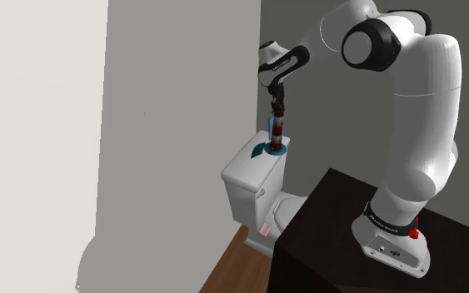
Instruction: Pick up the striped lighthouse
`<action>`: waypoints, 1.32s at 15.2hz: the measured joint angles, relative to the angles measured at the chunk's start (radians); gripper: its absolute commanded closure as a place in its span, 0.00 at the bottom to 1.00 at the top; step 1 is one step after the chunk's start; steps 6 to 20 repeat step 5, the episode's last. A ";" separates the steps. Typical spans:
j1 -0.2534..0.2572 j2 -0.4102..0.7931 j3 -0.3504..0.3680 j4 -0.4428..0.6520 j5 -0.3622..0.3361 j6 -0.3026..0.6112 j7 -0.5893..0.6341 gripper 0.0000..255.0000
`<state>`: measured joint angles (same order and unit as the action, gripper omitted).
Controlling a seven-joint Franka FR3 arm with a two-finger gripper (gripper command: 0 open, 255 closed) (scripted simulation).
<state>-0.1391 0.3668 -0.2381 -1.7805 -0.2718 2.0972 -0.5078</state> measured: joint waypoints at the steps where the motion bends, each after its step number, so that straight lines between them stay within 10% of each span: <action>1: 0.000 -0.005 0.000 0.008 0.001 -0.013 -0.003 1.00; 20: 0.004 -0.027 0.000 0.028 0.001 -0.053 -0.012 1.00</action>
